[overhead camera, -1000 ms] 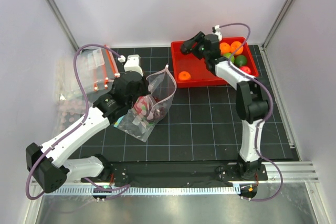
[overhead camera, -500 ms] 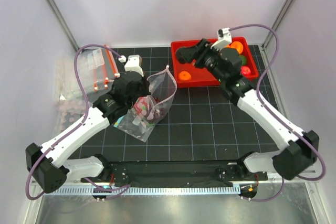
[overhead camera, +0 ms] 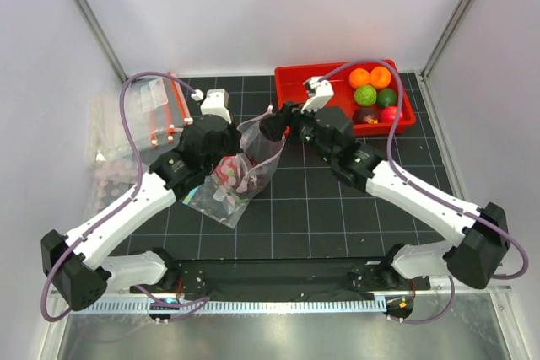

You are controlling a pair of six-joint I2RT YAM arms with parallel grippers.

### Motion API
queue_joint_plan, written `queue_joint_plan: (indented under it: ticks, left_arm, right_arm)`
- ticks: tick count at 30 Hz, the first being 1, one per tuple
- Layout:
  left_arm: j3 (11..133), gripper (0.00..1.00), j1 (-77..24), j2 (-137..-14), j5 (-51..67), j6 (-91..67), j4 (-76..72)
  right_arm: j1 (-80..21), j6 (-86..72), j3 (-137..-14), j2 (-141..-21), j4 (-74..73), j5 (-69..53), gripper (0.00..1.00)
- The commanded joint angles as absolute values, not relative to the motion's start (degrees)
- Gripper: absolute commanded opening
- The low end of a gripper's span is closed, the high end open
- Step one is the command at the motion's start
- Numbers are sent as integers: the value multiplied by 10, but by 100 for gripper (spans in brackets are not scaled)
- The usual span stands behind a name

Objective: Place the food in the zip-top bag and seal the zipper
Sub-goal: Place the fake fruit in the zipper food storage bag.

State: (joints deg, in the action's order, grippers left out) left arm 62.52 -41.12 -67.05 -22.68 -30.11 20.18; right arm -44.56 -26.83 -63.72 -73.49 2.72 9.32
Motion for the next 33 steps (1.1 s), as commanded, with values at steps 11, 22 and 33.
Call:
queue_joint_plan:
  ticks: [11, 22, 33]
  left_arm:
    - [613, 0, -411, -642, -223, -306, 172]
    - [609, 0, -411, -635, -235, -304, 171]
    - [612, 0, -411, -642, -230, -304, 169]
  right_arm:
    - [-465, -215, -664, -767, 4, 141, 84]
    - [-434, -229, -642, -709, -18, 289, 89]
    - [-203, -295, -652, -771, -79, 304, 97]
